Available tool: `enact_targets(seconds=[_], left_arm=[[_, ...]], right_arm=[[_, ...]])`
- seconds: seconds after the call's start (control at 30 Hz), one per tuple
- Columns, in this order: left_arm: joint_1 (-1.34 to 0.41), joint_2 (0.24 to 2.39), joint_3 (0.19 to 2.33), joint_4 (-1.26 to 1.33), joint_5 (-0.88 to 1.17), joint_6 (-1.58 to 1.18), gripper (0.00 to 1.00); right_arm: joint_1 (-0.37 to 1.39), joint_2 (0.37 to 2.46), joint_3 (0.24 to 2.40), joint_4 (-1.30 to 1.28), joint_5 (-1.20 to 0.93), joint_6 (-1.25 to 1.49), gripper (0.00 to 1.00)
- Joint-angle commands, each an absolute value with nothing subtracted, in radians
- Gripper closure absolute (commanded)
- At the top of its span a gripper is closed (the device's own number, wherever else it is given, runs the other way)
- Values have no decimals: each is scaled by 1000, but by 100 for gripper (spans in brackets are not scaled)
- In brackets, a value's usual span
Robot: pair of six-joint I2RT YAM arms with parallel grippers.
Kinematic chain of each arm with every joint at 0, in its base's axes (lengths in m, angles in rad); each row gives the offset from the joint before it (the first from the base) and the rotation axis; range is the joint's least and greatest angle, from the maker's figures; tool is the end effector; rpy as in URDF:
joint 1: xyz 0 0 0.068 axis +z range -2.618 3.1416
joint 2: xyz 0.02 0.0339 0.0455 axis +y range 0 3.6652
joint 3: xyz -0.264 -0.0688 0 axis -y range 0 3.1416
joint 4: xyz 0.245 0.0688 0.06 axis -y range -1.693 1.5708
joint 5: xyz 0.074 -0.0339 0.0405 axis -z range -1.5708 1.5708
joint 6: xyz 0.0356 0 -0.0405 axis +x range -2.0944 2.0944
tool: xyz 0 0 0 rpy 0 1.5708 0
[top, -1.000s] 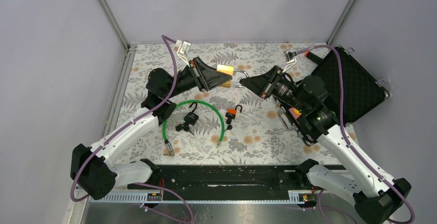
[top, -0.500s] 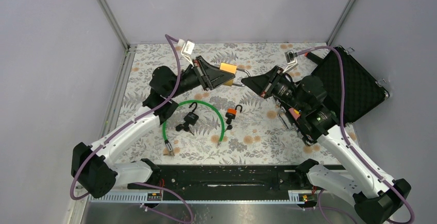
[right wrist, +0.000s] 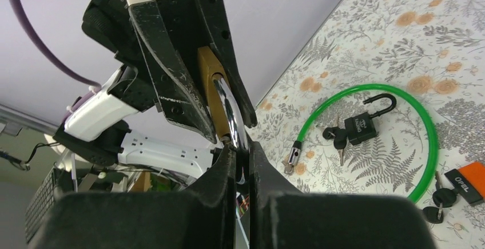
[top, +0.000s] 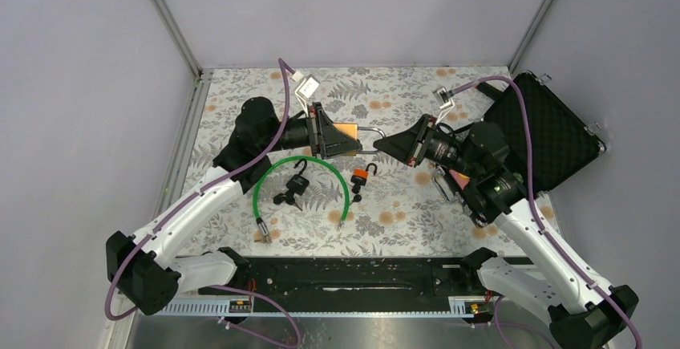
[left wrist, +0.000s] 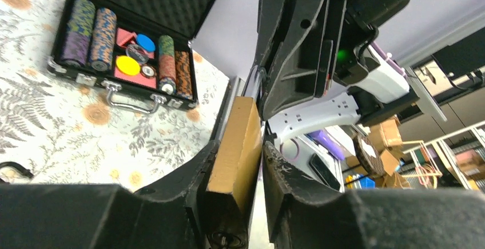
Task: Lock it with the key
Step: Lock the lock.
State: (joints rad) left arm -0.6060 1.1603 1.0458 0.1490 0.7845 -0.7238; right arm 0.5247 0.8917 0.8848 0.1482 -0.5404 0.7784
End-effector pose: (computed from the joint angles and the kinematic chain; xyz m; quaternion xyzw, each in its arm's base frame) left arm 0.2027 -0.1711 0.3906 0.2367 0.6571 -0.6191 0.3591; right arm 0.1666 0.1176 0.3920 -0.1201 0.6521 0.5805 0.4727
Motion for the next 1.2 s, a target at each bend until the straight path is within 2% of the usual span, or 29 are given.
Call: enact_targets(seconds=[0.0, 0.13, 0.23, 0.3, 0.57, 0.77, 0.83, 1.17], left_arm=[[-609, 1146, 1061, 179, 911, -743, 67], [-579, 1129, 1023, 273, 938, -826, 65], [-559, 1108, 995, 348, 943, -885, 43], [-553, 1099, 982, 385, 941, -913, 34], [-529, 1072, 936, 460, 945, -993, 31], [-499, 1065, 912, 485, 964, -1025, 41], [-494, 1067, 907, 483, 966, -1027, 48], [-485, 1087, 897, 545, 980, -1085, 100]], right_arm=[[527, 874, 942, 274, -574, 778, 100], [524, 883, 966, 234, -567, 768, 100], [521, 885, 962, 232, -562, 769, 100], [522, 882, 960, 246, -561, 778, 100], [518, 866, 959, 257, -545, 799, 100], [518, 865, 951, 273, -552, 819, 100], [518, 868, 947, 288, -558, 829, 100], [518, 883, 949, 297, -600, 804, 100]])
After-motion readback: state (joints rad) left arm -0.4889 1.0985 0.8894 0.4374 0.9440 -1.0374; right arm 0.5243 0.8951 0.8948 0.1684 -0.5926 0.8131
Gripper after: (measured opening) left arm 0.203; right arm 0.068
